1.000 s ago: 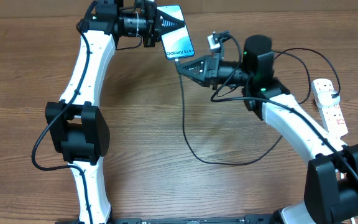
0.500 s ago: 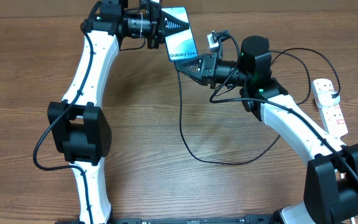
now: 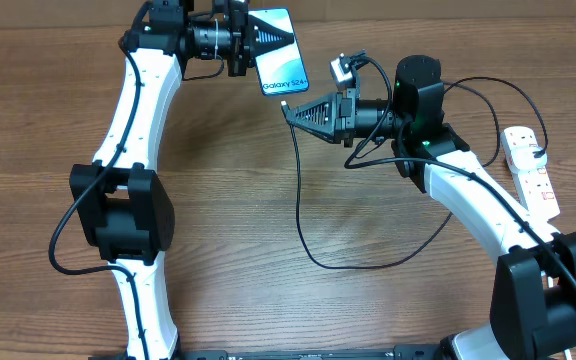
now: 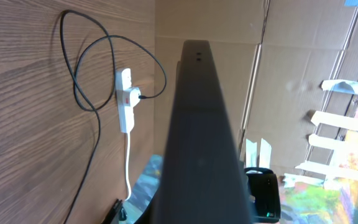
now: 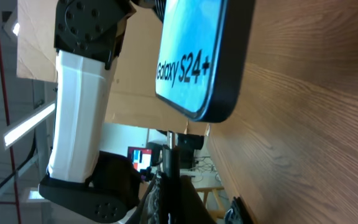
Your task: Plug charger to phone and switch on socket
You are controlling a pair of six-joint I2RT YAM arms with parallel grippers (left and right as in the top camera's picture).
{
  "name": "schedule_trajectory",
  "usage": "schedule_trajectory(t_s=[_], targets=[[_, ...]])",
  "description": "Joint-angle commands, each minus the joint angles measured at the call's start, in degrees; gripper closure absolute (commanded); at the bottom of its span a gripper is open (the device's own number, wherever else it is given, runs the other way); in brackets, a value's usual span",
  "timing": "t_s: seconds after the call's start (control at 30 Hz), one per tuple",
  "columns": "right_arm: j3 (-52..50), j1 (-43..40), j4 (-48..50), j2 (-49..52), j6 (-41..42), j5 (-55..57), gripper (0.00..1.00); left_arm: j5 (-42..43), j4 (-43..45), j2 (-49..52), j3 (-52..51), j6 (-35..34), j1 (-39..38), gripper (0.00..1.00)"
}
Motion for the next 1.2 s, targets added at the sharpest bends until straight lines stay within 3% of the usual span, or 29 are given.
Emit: schedule_trajectory(t_s=[0.0, 1.17], targets=[[0.2, -0.2, 0.3, -0.4, -0.8, -0.7, 0.96, 3.4, 0.3, -2.1, 1.2, 1.3, 0.1, 0.96], [0.2, -1.7, 0.3, -0.4, -0.7, 2.1, 0.96, 3.0, 0.3, -2.1, 1.2, 1.6, -1.7, 0.96]])
